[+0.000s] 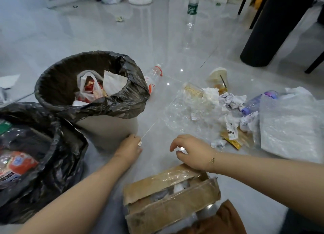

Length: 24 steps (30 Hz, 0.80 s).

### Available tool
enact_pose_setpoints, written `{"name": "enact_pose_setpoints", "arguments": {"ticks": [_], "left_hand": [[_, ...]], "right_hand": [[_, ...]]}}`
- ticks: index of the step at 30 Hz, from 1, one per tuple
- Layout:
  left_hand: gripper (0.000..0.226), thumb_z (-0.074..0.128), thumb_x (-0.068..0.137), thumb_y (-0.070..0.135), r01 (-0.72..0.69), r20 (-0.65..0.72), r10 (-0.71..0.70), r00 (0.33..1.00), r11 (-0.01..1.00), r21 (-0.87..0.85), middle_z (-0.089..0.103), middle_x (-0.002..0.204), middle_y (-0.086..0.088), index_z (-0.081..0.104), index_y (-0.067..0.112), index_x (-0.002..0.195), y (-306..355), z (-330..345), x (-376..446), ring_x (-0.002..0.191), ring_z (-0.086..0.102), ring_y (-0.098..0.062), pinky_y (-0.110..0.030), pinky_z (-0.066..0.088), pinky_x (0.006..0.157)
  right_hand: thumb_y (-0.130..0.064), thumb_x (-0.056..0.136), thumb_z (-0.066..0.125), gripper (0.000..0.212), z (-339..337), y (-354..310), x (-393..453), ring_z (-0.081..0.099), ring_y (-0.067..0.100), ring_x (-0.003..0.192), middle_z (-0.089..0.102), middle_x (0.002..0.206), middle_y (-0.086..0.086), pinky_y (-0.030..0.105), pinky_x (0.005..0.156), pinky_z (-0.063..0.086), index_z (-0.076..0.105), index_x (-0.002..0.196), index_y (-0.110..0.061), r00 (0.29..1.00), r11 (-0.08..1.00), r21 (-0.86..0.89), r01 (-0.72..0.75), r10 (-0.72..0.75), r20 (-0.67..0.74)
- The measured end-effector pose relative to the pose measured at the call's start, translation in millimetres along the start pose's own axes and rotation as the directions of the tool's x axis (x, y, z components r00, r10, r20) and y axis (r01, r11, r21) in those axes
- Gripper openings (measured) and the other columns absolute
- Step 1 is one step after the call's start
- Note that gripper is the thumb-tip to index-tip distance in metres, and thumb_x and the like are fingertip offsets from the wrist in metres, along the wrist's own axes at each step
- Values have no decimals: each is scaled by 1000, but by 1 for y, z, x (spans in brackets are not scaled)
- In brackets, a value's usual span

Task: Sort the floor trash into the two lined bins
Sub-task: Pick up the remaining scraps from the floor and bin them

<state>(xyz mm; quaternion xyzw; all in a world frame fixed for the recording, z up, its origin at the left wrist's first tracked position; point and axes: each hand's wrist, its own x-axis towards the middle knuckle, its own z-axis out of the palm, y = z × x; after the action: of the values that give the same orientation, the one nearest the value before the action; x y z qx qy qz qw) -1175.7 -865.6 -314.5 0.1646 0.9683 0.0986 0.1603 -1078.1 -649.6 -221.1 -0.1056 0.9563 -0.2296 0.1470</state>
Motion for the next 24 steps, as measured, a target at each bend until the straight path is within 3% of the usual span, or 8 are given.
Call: {"name": "enact_pose_setpoints", "arguments": {"ticks": [3,8,13,15,17,19,21,24], "left_hand": [[16,56,93,15,42,-68,-44,997,998,-39,54,112,-17,57,3,103,5,7,3,103,54,-34,-38,40,85],[14,45,94,3,74,-148,-76,986,997,-16,58,108,-18,59,3,99,8,14,8,100,56,-35,-38,40,80],[19,46,97,6,84,-145,-91,985,995,-53,61,109,-17,63,2,101,7,8,-2,102,57,-32,-34,39,82],[19,47,97,11,45,-185,-67,980,991,-123,62,106,-15,65,4,99,15,-2,-13,100,58,-32,-35,39,82],[15,51,97,14,-80,-291,29,956,983,-165,62,99,-10,64,8,96,30,-19,-34,93,60,-31,-36,41,77],[8,57,94,12,-265,-495,157,854,952,-155,61,90,-4,64,10,92,49,-44,-64,82,60,-26,-32,43,72],[7,60,93,10,-401,-691,224,688,910,-105,61,88,-2,66,8,92,66,-81,-95,80,57,-17,-25,42,73],[10,59,94,9,-422,-832,228,505,906,-8,63,91,-4,67,4,97,75,-135,-114,84,54,-14,-21,40,76]], "right_hand": [[-22,96,44,26,1,3,-1,44,9,114,53,118,-8,22,87,35,59,117,-24,1000,1000,-29,12,-12,6],[-22,97,41,27,4,2,-3,43,12,116,54,120,-5,28,95,39,60,117,-22,997,994,-88,58,-54,53],[-31,96,42,27,1,1,-5,45,11,113,55,117,-5,31,94,42,61,114,-23,995,991,-109,74,-66,72],[-33,96,43,27,0,-1,-7,46,11,112,56,116,-5,31,93,43,61,114,-24,995,991,-110,79,-71,72],[-33,96,43,27,1,-3,-9,46,11,112,56,116,-5,29,92,42,61,114,-24,994,990,-110,87,-79,76],[-32,96,42,28,2,-5,-12,45,11,112,56,117,-5,28,90,41,61,115,-23,992,988,-115,100,-91,82],[-31,97,42,29,3,-6,-14,45,10,112,56,117,-5,27,89,40,61,116,-22,992,988,-111,104,-95,85],[-32,97,41,28,3,-5,-17,45,10,112,56,116,-5,26,89,40,61,116,-23,992,991,-99,95,-86,88]]}}
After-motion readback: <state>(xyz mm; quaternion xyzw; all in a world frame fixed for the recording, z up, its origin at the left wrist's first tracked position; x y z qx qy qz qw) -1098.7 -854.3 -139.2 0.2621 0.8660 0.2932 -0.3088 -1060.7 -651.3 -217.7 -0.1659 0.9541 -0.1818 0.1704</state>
